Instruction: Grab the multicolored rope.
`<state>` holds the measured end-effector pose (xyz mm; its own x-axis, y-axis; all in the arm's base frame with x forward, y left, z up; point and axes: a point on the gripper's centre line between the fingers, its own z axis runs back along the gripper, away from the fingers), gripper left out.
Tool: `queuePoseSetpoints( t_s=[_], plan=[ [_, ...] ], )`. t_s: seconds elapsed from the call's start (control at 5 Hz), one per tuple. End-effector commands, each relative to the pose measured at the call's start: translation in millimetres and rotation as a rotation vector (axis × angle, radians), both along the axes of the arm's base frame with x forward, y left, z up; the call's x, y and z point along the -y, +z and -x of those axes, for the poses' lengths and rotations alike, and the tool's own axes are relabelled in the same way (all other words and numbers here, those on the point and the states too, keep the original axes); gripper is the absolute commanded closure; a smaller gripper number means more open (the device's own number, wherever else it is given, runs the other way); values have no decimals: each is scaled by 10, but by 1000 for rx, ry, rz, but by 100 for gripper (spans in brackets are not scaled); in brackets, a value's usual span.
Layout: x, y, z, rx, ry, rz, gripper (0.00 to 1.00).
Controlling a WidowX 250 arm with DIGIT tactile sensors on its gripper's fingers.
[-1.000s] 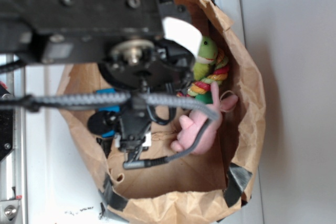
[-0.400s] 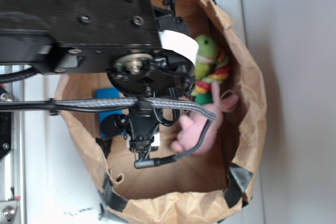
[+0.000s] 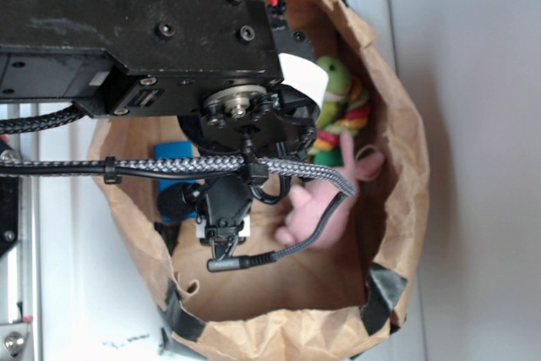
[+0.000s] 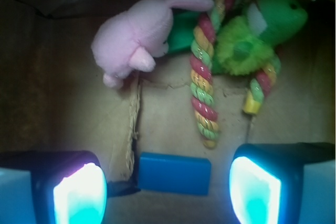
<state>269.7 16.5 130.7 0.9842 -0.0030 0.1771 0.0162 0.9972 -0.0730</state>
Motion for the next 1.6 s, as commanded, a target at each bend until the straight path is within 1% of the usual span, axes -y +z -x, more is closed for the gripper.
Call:
queuePoseSetpoints(
  t_s=[0.0,0.8,1.0,1.2,1.4],
  plan=[
    [-10,171,-57,41,8,-17,0],
    [-10,171,-57,41,8,-17,0],
    [-131,-3,-218,98,10,9,0],
    [-192,-119,-269,120,-1,1,0],
    [-219,-221,-296,111,-13,-26,0]
  ],
)
